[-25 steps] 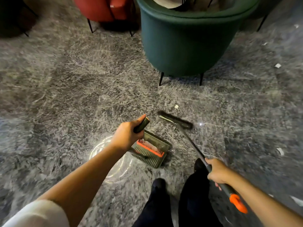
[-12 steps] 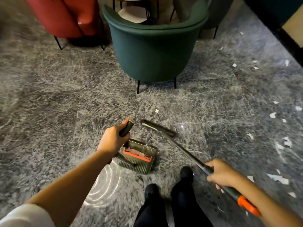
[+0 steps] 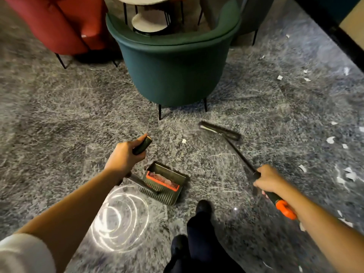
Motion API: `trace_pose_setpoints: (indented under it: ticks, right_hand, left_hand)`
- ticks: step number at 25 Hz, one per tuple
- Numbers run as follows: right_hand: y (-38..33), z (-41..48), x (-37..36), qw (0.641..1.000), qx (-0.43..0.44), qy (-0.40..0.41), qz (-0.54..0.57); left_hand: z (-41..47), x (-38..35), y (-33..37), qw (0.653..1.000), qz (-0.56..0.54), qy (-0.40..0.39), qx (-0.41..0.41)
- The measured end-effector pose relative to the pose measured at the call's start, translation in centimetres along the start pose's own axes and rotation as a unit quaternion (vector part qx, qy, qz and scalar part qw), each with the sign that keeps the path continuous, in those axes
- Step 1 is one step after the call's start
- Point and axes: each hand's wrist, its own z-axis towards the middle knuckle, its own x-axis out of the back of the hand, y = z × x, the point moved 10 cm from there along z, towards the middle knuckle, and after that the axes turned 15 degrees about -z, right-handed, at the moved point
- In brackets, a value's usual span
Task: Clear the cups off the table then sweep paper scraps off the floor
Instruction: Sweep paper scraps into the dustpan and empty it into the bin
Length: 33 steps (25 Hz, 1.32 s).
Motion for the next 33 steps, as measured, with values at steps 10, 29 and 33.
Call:
trace_pose_setpoints:
  ticks: [10,29,33]
  right_hand:
    - [-4.9,7.4,0.6,0.986,0.104,-0.097,-0.087]
    - [-3.5,-1.0,3.6,0.987,0.083,-0.136,0.031]
    - [-4.5,-1.3,1.7,0.983,0.045,-0.147,0.105]
  left_hand:
    - [14.3,-4.1,4.1,0.999,0.007,-0.052,-0.003]
    - [17.6,-3.3,4.4,0.993,-0.009,-0.106,-0.056]
    - [17.1,-3.6,5.2,0.981,-0.001,-0.162,-0.106]
